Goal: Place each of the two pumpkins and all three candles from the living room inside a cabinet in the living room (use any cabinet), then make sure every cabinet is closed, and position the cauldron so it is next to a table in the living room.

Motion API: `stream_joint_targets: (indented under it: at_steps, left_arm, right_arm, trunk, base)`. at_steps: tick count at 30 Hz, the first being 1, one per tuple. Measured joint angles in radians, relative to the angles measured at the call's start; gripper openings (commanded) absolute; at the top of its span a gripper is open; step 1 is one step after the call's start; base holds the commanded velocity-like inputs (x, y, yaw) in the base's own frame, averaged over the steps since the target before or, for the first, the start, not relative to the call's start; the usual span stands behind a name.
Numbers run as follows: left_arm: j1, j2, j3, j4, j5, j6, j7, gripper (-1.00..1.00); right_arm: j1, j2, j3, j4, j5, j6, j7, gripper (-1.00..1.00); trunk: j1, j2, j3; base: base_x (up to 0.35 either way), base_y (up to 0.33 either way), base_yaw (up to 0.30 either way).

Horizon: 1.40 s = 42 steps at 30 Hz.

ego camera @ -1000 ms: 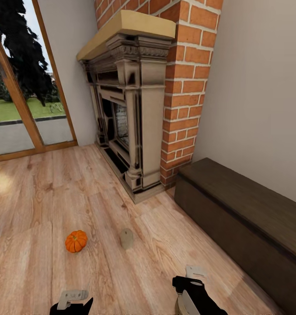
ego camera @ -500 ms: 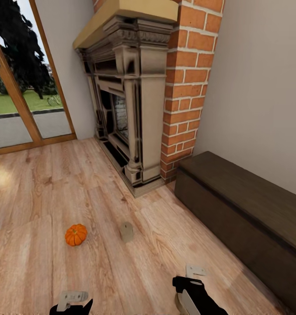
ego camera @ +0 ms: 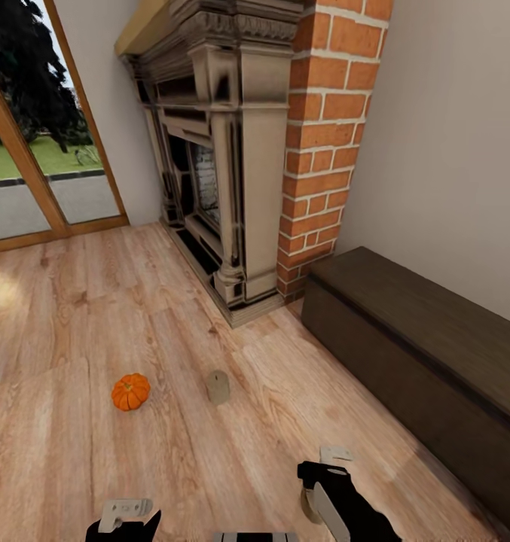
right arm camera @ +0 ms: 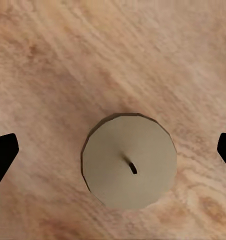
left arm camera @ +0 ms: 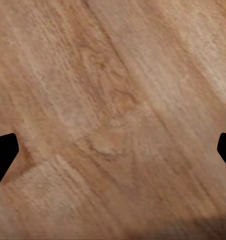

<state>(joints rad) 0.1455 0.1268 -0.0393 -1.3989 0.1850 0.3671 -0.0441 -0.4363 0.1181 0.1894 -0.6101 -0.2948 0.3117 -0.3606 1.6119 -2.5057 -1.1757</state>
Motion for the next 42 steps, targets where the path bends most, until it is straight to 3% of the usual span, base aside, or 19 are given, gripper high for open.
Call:
stream_joint_targets:
  at_steps: [18, 42]
  left_arm:
    - [0.003, 0.000, 0.001, -0.001, 0.000, -0.001, 0.001, 1.00]
    - [0.005, 0.000, 0.000, -0.001, 0.000, -0.003, 0.001, 1.00]
  right_arm:
    - [-0.017, -0.005, -0.003, 0.052, -0.001, -0.009, 0.004, 1.00]
    - [-0.017, -0.004, -0.003, 0.055, -0.001, -0.009, 0.003, 1.00]
  trunk:
    - [0.008, -0.004, -0.070]
    - [0.008, -0.004, -0.070]
  base:
    - [0.000, 0.000, 0.000]
    - [0.080, -0.005, 0.000]
